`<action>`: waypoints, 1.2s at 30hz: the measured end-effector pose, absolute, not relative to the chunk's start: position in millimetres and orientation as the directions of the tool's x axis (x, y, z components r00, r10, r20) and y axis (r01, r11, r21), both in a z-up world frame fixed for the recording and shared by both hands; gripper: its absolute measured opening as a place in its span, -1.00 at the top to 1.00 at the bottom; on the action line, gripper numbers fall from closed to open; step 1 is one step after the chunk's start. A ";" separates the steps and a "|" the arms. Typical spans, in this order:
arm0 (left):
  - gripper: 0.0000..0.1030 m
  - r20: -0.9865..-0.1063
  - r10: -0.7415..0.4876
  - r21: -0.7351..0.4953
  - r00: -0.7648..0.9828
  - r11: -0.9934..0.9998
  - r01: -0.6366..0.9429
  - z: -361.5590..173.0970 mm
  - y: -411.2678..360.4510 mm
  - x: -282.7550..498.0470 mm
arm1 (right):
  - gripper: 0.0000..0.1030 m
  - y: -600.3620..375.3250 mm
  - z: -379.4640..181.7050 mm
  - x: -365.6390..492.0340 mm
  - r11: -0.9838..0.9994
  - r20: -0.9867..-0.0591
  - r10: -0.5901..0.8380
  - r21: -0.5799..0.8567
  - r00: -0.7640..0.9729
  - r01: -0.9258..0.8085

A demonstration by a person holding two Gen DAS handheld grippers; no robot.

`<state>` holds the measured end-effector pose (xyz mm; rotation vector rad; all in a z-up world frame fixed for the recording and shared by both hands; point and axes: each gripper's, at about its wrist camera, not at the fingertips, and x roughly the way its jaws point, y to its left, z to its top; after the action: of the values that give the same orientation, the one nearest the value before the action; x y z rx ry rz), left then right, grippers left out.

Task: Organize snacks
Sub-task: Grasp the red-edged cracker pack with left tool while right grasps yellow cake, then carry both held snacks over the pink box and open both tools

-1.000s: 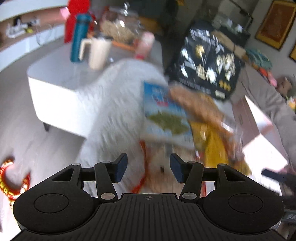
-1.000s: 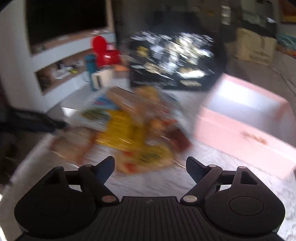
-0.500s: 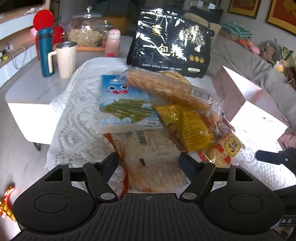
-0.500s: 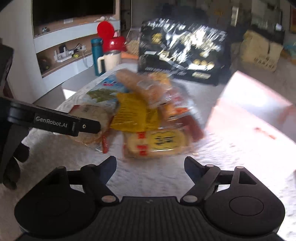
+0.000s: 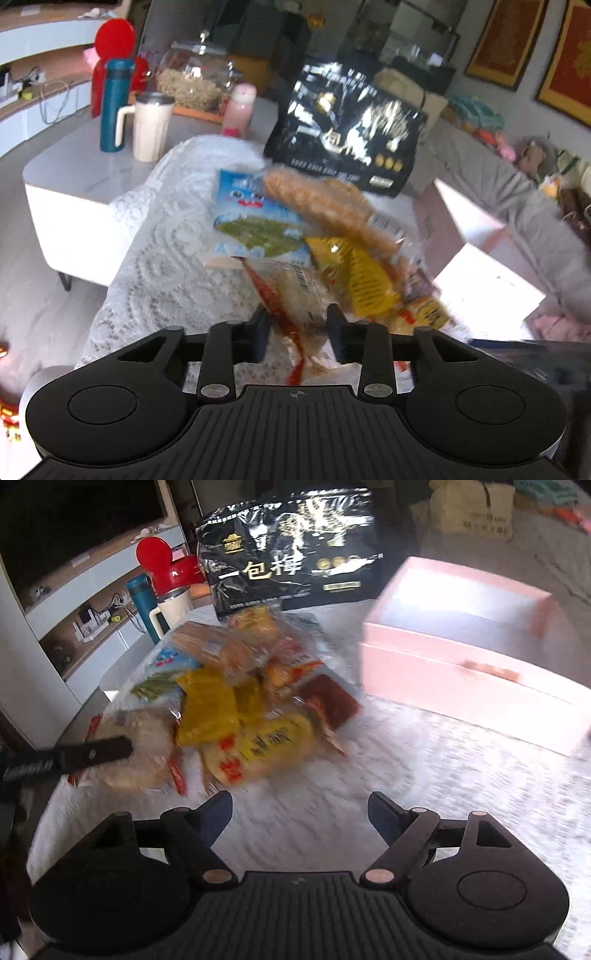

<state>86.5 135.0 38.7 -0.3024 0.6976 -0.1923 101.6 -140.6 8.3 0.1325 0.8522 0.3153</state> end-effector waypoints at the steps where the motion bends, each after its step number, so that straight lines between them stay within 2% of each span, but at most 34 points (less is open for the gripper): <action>1: 0.41 -0.591 -0.282 -0.344 0.755 0.936 0.080 41.5 135.2 85.1 | -0.59 -134.9 9.9 107.7 0.943 -0.716 0.332 0.255 0.615 -0.212; 4: 0.46 -0.568 -0.306 -0.366 0.764 0.925 0.099 47.6 134.4 82.9 | -0.59 -118.0 12.5 127.1 0.937 -0.713 0.349 0.286 0.608 -0.202; 8: 0.47 -0.543 -0.325 -0.380 0.774 0.917 0.118 46.5 125.1 88.0 | -0.59 -100.9 7.7 143.9 0.950 -0.733 0.313 0.232 0.604 -0.210; 11: 0.36 -0.556 -0.357 -0.371 0.751 0.915 0.160 38.9 111.3 94.9 | -0.40 -108.3 7.8 139.1 0.943 -0.719 0.334 0.248 0.610 -0.224; 12: 0.35 -0.568 -0.358 -0.359 0.741 0.918 0.169 35.7 106.1 96.4 | -0.23 -110.7 7.3 137.1 0.938 -0.715 0.346 0.256 0.608 -0.233; 14: 0.40 -0.580 -0.351 -0.348 0.735 0.923 0.166 31.3 103.1 99.0 | -0.06 -115.5 7.0 133.2 0.933 -0.711 0.361 0.261 0.603 -0.250; 17: 0.46 -0.555 -0.357 -0.414 0.751 0.902 0.123 32.6 117.5 98.5 | 0.18 -119.2 10.8 128.5 0.930 -0.707 0.366 0.252 0.604 -0.269; 22: 0.49 -0.519 -0.343 -0.413 0.783 0.903 0.122 50.1 133.7 88.5 | 0.29 -121.4 23.8 113.6 0.937 -0.684 0.330 0.157 0.650 -0.311; 27: 0.49 -0.532 -0.437 -0.416 0.725 0.881 0.226 60.3 114.4 83.3 | 0.35 -142.5 38.8 90.5 0.938 -0.671 0.325 0.139 0.667 -0.317; 28: 0.49 -0.536 -0.462 -0.420 0.707 0.872 0.251 61.0 106.1 83.2 | 0.67 -148.1 42.1 84.3 0.942 -0.668 0.312 0.124 0.676 -0.311; 29: 0.49 -0.539 -0.483 -0.424 0.690 0.863 0.273 60.7 98.6 83.3 | 0.74 -154.8 45.3 78.7 0.947 -0.667 0.295 0.108 0.684 -0.304; 36: 0.49 -0.568 -0.566 -0.410 0.598 0.824 0.390 58.7 31.1 92.7 | 0.78 -210.2 60.0 61.7 0.970 -0.647 0.230 0.094 0.727 -0.224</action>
<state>92.7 31.1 58.7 -0.2546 0.7449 -0.5614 61.7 -210.2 60.0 0.0098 0.7149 0.2502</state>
